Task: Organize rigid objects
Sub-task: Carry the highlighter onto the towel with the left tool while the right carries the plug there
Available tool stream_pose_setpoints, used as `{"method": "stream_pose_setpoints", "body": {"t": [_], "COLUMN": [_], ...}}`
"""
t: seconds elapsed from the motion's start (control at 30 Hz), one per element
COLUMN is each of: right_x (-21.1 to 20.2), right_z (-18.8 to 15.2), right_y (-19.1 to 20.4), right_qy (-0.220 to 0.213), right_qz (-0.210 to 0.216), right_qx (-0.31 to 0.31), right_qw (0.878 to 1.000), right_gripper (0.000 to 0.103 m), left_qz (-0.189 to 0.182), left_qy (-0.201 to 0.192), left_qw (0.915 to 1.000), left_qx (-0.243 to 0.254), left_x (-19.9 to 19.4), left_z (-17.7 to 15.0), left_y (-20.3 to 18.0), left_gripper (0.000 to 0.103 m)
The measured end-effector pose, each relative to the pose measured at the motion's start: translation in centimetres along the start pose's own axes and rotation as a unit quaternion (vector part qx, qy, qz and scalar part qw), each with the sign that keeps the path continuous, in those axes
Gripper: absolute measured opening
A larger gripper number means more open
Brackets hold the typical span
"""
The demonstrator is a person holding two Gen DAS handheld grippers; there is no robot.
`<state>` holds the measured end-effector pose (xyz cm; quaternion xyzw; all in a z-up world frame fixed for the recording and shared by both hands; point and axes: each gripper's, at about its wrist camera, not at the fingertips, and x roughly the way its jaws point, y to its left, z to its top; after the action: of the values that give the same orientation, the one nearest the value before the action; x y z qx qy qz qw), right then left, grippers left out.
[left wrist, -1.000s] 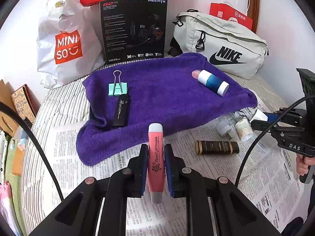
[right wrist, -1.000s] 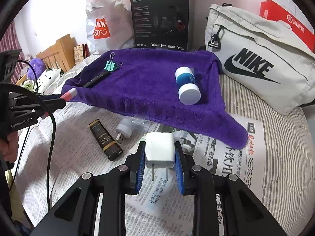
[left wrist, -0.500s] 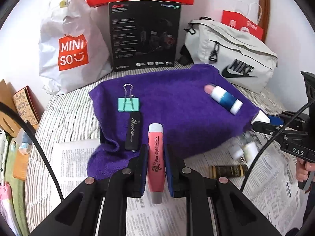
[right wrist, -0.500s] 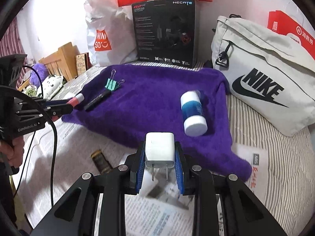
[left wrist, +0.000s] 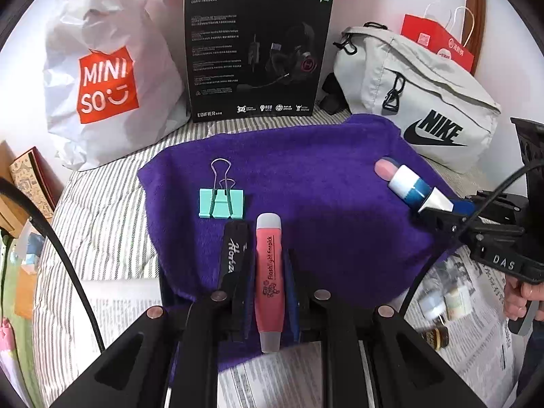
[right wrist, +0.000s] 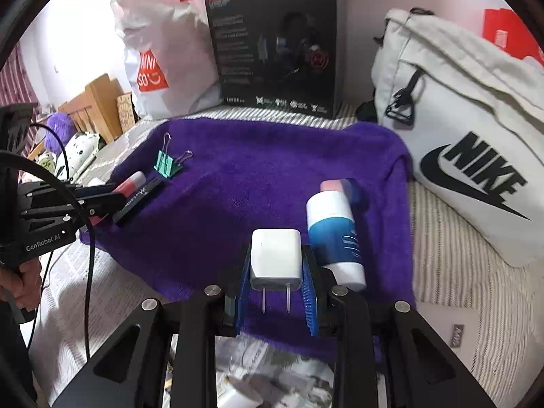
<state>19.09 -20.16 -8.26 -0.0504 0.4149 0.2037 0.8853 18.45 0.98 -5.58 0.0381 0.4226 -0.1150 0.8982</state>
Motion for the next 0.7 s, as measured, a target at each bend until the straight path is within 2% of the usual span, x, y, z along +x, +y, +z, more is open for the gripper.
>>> {"method": "stream_pose_setpoints", "body": {"t": [0.33, 0.5, 0.7], "right_x": [3.0, 3.2, 3.2], "right_z": [-0.3, -0.3, -0.4], "right_y": [0.1, 0.1, -0.2], "right_qy": [0.035, 0.033, 0.03], "right_qz": [0.004, 0.006, 0.016], "right_qx": [0.002, -0.004, -0.006], "right_qw": [0.999, 0.999, 0.999], "right_gripper": [0.027, 0.027, 0.028], "left_qz": [-0.01, 0.0, 0.003], "left_qy": [0.03, 0.048, 0.047], "left_qw": [0.9995, 0.9988, 0.9989], "left_qx": [-0.003, 0.005, 0.004], "left_x": [2.9, 3.9, 3.8], "left_z": [0.0, 0.0, 0.0], "left_y": [0.2, -0.1, -0.2], "left_gripper": [0.016, 0.016, 0.017]}}
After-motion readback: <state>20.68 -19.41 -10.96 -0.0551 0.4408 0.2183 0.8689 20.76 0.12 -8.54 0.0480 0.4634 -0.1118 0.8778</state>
